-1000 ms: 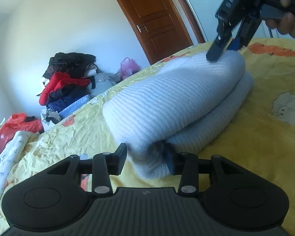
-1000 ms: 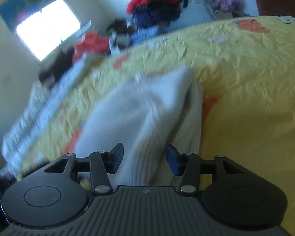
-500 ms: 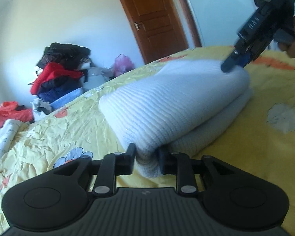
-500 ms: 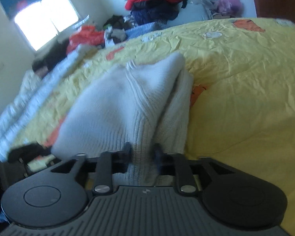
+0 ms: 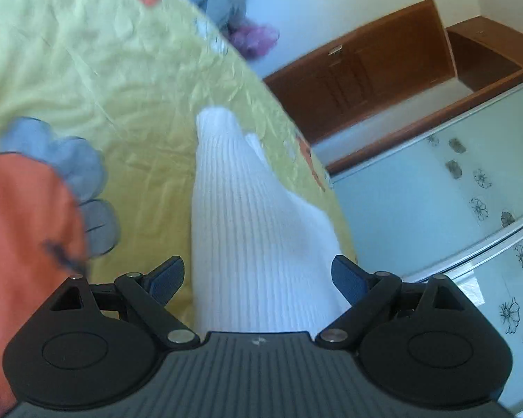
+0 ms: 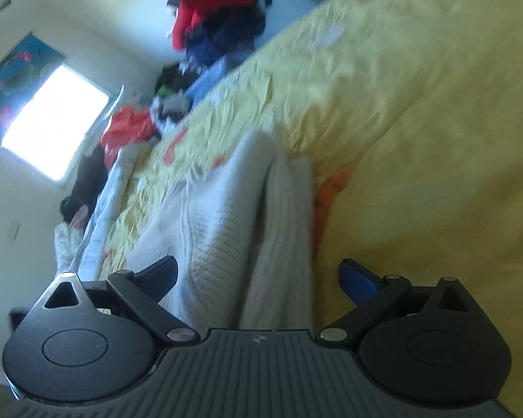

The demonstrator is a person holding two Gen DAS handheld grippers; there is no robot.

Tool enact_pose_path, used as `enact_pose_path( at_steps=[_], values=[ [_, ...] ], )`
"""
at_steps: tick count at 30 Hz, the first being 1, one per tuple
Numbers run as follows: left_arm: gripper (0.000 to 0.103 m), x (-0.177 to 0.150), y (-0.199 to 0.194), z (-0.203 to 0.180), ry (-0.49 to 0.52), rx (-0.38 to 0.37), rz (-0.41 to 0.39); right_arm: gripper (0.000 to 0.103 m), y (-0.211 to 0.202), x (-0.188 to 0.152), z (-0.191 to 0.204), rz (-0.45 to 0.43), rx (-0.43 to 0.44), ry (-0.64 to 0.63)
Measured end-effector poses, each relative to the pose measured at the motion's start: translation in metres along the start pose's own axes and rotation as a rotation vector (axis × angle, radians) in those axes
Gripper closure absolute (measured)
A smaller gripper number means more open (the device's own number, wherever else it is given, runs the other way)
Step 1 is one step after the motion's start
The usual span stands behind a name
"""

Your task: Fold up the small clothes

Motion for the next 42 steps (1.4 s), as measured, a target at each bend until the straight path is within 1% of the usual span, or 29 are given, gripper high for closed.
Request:
enact_pose_path(
  at_steps=[2, 3, 4, 5, 6, 8, 10, 12, 14, 16, 18, 19, 21, 22, 23, 25, 26, 27, 28, 29, 30, 32, 33, 35, 36, 37, 38, 40, 42],
  values=[
    [0.014, 0.005, 0.029, 0.004, -0.034, -0.002, 0.095, 0.005, 0.015, 0.0, 0.004, 0.045, 0.02, -0.016],
    [0.013, 0.007, 0.039, 0.001, -0.009, 0.018, 0.109, 0.006, 0.02, 0.0, 0.007, 0.053, 0.042, -0.023],
    [0.012, 0.008, 0.046, -0.005, 0.029, 0.04, 0.109, 0.011, 0.023, 0.0, 0.012, 0.058, 0.055, -0.026],
    [0.013, 0.009, 0.049, -0.008, 0.044, 0.057, 0.108, 0.022, 0.025, -0.003, 0.015, 0.061, 0.049, -0.036],
    [0.016, 0.01, 0.051, -0.01, 0.053, 0.073, 0.106, 0.028, 0.028, -0.003, 0.018, 0.06, 0.028, -0.061],
    [0.04, 0.009, 0.044, -0.016, 0.102, 0.084, 0.086, 0.041, 0.029, -0.009, 0.027, 0.073, -0.009, -0.113],
    [0.05, 0.013, 0.03, -0.023, 0.145, 0.098, 0.07, 0.05, 0.021, -0.01, 0.034, 0.053, 0.001, -0.113],
    [0.051, 0.02, 0.016, -0.028, 0.17, 0.114, 0.074, 0.051, 0.015, -0.011, 0.051, 0.026, 0.028, -0.131],
    [0.052, 0.031, 0.001, -0.034, 0.212, 0.141, 0.042, 0.052, 0.018, -0.01, 0.07, 0.018, 0.061, -0.153],
    [0.051, 0.047, -0.019, -0.031, 0.222, 0.173, 0.004, 0.052, 0.029, -0.009, 0.089, 0.021, 0.086, -0.181],
    [0.05, 0.063, -0.03, -0.019, 0.203, 0.216, -0.001, 0.052, 0.047, -0.005, 0.099, 0.03, 0.117, -0.176],
    [0.048, 0.066, -0.031, -0.011, 0.195, 0.24, 0.003, 0.052, 0.06, -0.004, 0.102, 0.038, 0.127, -0.162],
    [0.037, 0.067, -0.027, 0.013, 0.15, 0.285, 0.021, 0.052, 0.083, -0.004, 0.102, 0.059, 0.113, -0.151],
    [0.03, 0.066, -0.027, 0.022, 0.121, 0.276, 0.014, 0.044, 0.095, -0.004, 0.096, 0.065, 0.086, -0.128],
    [0.028, 0.065, -0.032, 0.028, 0.083, 0.25, -0.002, 0.033, 0.101, -0.005, 0.089, 0.065, 0.082, -0.097],
    [0.025, 0.058, -0.046, 0.033, 0.018, 0.191, -0.02, 0.024, 0.1, -0.009, 0.081, 0.073, 0.089, -0.045],
    [0.018, 0.052, -0.052, 0.032, 0.009, 0.164, -0.027, 0.024, 0.094, -0.011, 0.08, 0.076, 0.082, -0.025],
    [0.015, 0.044, -0.06, 0.031, 0.009, 0.139, -0.044, 0.024, 0.086, -0.015, 0.08, 0.074, 0.088, -0.023],
    [0.012, 0.034, -0.067, 0.033, 0.001, 0.113, -0.055, 0.019, 0.073, -0.018, 0.081, 0.06, 0.109, -0.033],
    [0.01, 0.025, -0.066, 0.035, -0.015, 0.096, -0.04, 0.011, 0.063, -0.022, 0.08, 0.044, 0.123, -0.037],
    [0.01, 0.016, -0.067, 0.038, -0.028, 0.089, -0.015, 0.007, 0.053, -0.026, 0.078, 0.033, 0.139, -0.032],
    [0.01, 0.001, -0.062, 0.042, -0.05, 0.052, 0.042, 0.007, 0.043, -0.036, 0.075, 0.043, 0.155, -0.016],
    [0.01, -0.005, -0.058, 0.041, -0.036, 0.046, 0.049, 0.008, 0.045, -0.041, 0.075, 0.058, 0.148, -0.02],
    [0.011, -0.008, -0.053, 0.033, 0.015, 0.092, 0.024, 0.014, 0.055, -0.054, 0.081, 0.111, 0.146, -0.043],
    [0.017, -0.007, -0.05, 0.03, 0.026, 0.118, 0.016, 0.015, 0.061, -0.058, 0.086, 0.129, 0.136, -0.055],
    [0.043, -0.006, -0.047, 0.027, 0.039, 0.154, 0.017, 0.023, 0.065, -0.063, 0.09, 0.122, 0.105, -0.094],
    [0.051, -0.005, -0.047, 0.024, 0.061, 0.177, 0.021, 0.035, 0.069, -0.068, 0.096, 0.116, 0.073, -0.155],
    [0.062, -0.006, -0.056, 0.01, 0.122, 0.189, 0.016, 0.043, 0.066, -0.069, 0.103, 0.131, 0.08, -0.186],
    [0.063, -0.012, -0.066, -0.003, 0.175, 0.176, 0.012, 0.045, 0.049, -0.066, 0.11, 0.114, 0.105, -0.214]
  ],
)
Point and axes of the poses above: each gripper's, at about its wrist camera, not at the fingertips, and y roughly the way its jaws point, z to its left, x to its top, the point moved 5 cm from there along y, roughly the way its jaws point, and after that the axes turned 3 degrees about z, right-handed, at the moved point
